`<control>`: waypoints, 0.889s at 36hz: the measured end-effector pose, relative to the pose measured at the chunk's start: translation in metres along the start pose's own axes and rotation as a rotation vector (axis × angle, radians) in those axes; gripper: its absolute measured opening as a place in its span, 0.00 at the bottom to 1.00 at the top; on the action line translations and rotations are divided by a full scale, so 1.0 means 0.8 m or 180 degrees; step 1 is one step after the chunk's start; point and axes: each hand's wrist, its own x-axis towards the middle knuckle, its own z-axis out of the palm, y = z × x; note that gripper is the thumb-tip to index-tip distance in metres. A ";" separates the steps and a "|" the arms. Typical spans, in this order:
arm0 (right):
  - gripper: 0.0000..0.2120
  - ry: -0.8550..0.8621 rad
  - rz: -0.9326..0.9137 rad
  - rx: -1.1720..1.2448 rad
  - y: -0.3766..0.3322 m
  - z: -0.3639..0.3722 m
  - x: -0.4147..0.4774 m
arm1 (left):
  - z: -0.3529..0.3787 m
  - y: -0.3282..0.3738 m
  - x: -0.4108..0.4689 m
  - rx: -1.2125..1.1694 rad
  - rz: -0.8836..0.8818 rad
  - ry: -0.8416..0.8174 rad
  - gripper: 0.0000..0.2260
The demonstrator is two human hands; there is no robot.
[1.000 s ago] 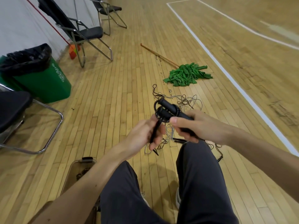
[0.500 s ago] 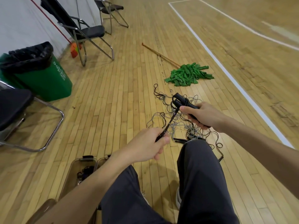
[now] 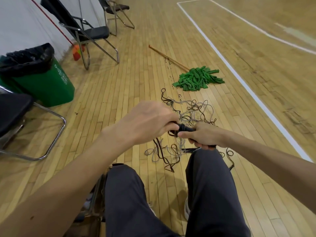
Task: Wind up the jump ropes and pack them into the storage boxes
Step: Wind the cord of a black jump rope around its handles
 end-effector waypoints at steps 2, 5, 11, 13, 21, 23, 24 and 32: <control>0.26 -0.0161 -0.0025 -0.0143 -0.008 0.008 -0.008 | -0.005 -0.001 0.003 -0.0042 0.0143 0.0116 0.15; 0.25 -0.0505 -0.0092 -0.0209 -0.017 0.017 -0.018 | -0.010 -0.003 0.008 -0.0190 0.0240 0.0103 0.13; 0.25 -0.1107 -0.0416 -0.0355 -0.028 0.020 -0.047 | -0.019 -0.014 0.008 -0.0712 0.0009 -0.0065 0.14; 0.24 -0.1223 -0.0518 -0.0393 -0.033 0.020 -0.057 | -0.019 -0.015 0.009 -0.0852 -0.0055 -0.0108 0.13; 0.24 -0.1543 -0.0923 -0.0386 -0.056 0.018 -0.090 | -0.015 -0.013 0.012 -0.1525 -0.0230 -0.0192 0.17; 0.25 -0.1525 -0.1008 -0.0392 -0.059 0.016 -0.096 | -0.012 -0.015 0.014 -0.1689 -0.0303 -0.0160 0.15; 0.25 -0.1517 -0.1042 -0.0380 -0.060 0.015 -0.099 | -0.010 -0.016 0.014 -0.1774 -0.0334 -0.0149 0.14; 0.24 -0.1376 -0.1387 -0.0246 -0.058 0.014 -0.108 | 0.016 -0.017 0.011 -0.2427 -0.0590 -0.0080 0.11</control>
